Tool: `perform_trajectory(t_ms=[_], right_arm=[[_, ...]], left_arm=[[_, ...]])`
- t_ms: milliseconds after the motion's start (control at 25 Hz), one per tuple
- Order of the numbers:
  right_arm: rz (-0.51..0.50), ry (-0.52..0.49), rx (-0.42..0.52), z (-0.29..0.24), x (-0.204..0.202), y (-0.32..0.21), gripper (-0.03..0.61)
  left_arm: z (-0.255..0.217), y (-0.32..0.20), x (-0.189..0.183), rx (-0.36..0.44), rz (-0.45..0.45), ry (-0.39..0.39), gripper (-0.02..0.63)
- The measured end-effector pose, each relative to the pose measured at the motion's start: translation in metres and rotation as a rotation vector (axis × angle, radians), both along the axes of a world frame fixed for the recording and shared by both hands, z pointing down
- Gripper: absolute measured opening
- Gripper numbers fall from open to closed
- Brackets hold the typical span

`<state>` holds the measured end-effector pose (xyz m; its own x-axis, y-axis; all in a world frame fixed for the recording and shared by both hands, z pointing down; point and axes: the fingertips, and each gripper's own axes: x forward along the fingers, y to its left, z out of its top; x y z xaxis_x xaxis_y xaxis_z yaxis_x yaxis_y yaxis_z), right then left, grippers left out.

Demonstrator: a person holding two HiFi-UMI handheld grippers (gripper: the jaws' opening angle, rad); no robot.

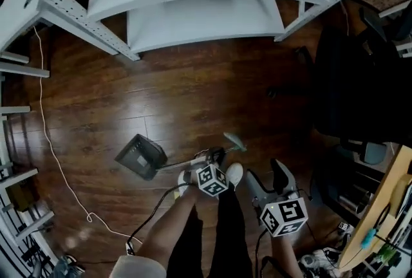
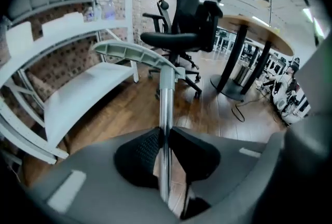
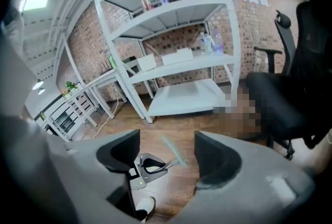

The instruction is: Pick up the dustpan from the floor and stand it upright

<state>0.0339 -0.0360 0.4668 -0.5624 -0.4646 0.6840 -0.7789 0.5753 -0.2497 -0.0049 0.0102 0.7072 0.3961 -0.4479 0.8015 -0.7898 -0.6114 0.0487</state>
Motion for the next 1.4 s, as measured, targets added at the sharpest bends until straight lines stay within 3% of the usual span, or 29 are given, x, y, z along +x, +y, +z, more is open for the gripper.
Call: perform_trajectory(t_ms=[120, 240, 400, 480, 680, 800, 1040, 1320, 1400], right_arm=[[-0.041, -0.005, 0.054, -0.069, -0.033, 0.010, 0.316], [-0.091, -0.015, 0.059, -0.110, -0.065, 0.036, 0.316], [-0.161, -0.005, 0.065, -0.138, -0.098, 0.069, 0.316], [-0.181, 0.007, 0.061, -0.144, -0.107, 0.087, 0.316], [-0.162, 0.039, 0.029, -0.145, -0.110, 0.123, 0.316], [-0.124, 0.057, 0.021, -0.146, -0.103, 0.136, 0.316], [-0.047, 0.060, 0.029, -0.168, -0.078, 0.150, 0.316], [-0.072, -0.022, 0.111, -0.237, -0.072, 0.164, 0.316], [-0.107, -0.059, 0.183, -0.264, -0.071, 0.167, 0.316]], left_arm=[[-0.082, 0.002, -0.038, 0.079, -0.091, 0.037, 0.089], [-0.139, 0.018, -0.097, 0.143, -0.282, 0.043, 0.092], [-0.183, 0.038, -0.178, 0.221, -0.583, 0.055, 0.101], [-0.190, 0.055, -0.198, 0.223, -0.658, 0.063, 0.106], [-0.180, 0.084, -0.184, 0.159, -0.588, 0.104, 0.106], [-0.171, 0.083, -0.187, 0.114, -0.612, 0.133, 0.103], [-0.171, 0.100, -0.198, 0.055, -0.617, 0.111, 0.110], [-0.263, 0.168, -0.179, 0.083, -0.589, 0.141, 0.164], [-0.307, 0.178, -0.171, 0.147, -0.583, 0.155, 0.190]])
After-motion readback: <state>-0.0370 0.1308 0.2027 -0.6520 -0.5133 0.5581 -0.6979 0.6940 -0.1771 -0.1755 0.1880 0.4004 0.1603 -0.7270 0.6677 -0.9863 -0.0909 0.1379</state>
